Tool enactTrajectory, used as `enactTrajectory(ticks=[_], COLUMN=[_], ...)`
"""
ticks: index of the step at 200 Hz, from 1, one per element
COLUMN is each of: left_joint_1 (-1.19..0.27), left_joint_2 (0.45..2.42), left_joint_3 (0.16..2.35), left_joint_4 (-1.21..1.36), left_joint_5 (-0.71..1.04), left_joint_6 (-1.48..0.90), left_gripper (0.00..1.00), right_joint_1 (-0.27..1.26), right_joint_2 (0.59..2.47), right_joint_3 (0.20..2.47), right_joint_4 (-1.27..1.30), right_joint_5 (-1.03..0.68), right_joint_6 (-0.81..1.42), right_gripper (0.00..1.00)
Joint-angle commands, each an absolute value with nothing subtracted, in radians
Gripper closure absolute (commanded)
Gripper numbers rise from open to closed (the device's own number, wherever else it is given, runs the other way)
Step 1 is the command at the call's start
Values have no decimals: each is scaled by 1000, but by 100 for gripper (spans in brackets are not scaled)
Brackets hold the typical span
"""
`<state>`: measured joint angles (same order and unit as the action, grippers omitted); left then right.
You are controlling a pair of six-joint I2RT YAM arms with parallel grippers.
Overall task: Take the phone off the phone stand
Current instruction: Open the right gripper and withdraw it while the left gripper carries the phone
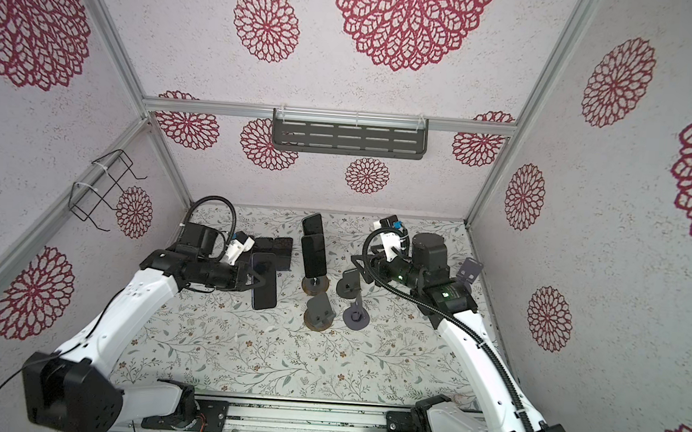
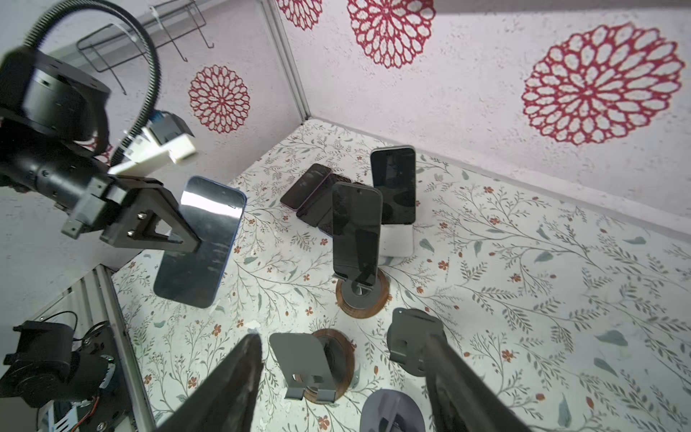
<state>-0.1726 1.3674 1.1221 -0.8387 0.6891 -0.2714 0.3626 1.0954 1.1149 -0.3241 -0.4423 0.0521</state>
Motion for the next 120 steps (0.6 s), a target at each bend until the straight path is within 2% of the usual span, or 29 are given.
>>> enactTrajectory(ticks=[1, 59, 120], left_joint_1=[-168, -164, -164], left_joint_2=[1438, 1687, 1841], left_joint_3=[1126, 1236, 1300], left_joint_4=[-784, -796, -787], left_joint_5=[705, 713, 719], left_joint_6=[-303, -257, -261], left_gripper=[100, 100, 100], right_joint_1=[355, 346, 326], right_joint_2=[1056, 1015, 976], right_joint_3=[1090, 1029, 996], right_joint_4=[-350, -374, -378], right_joint_5=[-390, -359, -364], right_joint_6=[40, 22, 15], right_gripper=[29, 29, 29])
